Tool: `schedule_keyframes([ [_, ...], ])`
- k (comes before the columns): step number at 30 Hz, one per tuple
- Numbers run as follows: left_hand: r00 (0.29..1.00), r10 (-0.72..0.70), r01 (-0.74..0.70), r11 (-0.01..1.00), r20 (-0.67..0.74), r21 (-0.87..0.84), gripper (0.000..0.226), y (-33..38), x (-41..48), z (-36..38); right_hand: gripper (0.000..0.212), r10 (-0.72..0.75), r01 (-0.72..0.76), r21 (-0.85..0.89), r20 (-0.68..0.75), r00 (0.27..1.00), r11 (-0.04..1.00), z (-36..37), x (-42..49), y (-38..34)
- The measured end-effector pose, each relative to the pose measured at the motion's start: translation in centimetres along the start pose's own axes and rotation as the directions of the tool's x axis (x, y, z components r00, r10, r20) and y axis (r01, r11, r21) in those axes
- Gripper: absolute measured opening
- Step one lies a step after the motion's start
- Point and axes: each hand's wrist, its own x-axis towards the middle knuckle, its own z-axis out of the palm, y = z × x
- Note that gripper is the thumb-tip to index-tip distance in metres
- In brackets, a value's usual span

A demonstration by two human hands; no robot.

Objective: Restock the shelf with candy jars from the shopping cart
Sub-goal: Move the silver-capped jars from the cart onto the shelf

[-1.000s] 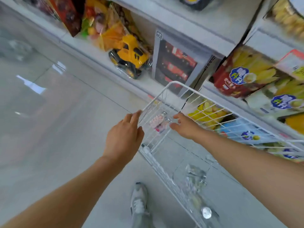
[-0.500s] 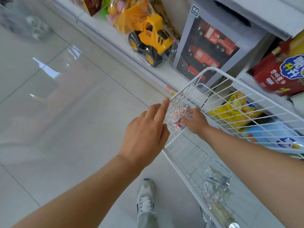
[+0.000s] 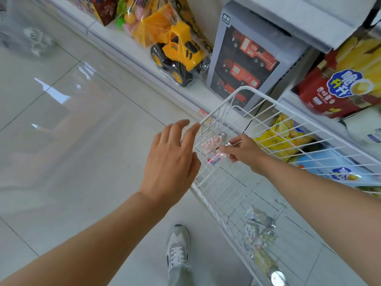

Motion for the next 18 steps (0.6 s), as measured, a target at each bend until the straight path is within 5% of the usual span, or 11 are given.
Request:
schedule_keyframes([
  [2, 0.994, 0.092, -0.093, 0.996, -0.057, -0.004, 0.041, 1.3, 0.9, -0.4, 0.030, -0.046, 0.037, 0.105, 0.082, 0.996, 0.994, -1.6, -1.6, -1.6],
  [4, 0.991, 0.126, -0.123, 0.990, 0.042, -0.071, 0.040, 3.4, 1.9, -0.9, 0.028, -0.097, 0.071, 0.188, 0.132, 0.986, 0.980, -2.9, -3.0, -2.7],
  [8, 0.902, -0.061, 0.124, 0.985, 0.428, -0.120, 0.056, 7.0, 3.8, 0.6, 0.026, -0.165, 0.117, 0.232, 0.198, 0.966, 0.966, -5.1, -4.8, -3.4],
  [12, 0.834, -0.193, 0.338, 0.920, 0.518, -0.201, 0.026, 8.7, 5.6, 2.4, 0.027, -0.172, 0.105, 0.298, 0.208, 0.963, 0.949, -7.2, -5.2, -2.1],
  [16, 0.804, -0.182, 0.402, 0.867, 0.566, -0.292, 0.022, 9.5, 6.2, 4.4, 0.031, -0.306, 0.304, 0.041, 0.082, 0.948, 0.952, -9.0, -6.7, -1.1],
  [18, 0.756, -0.143, 0.444, 0.829, 0.638, -0.340, 0.034, 9.5, 6.5, 5.2, 0.030, -0.517, 0.513, -0.093, -0.024, 0.856, 0.853, -9.9, -7.8, -1.5],
])
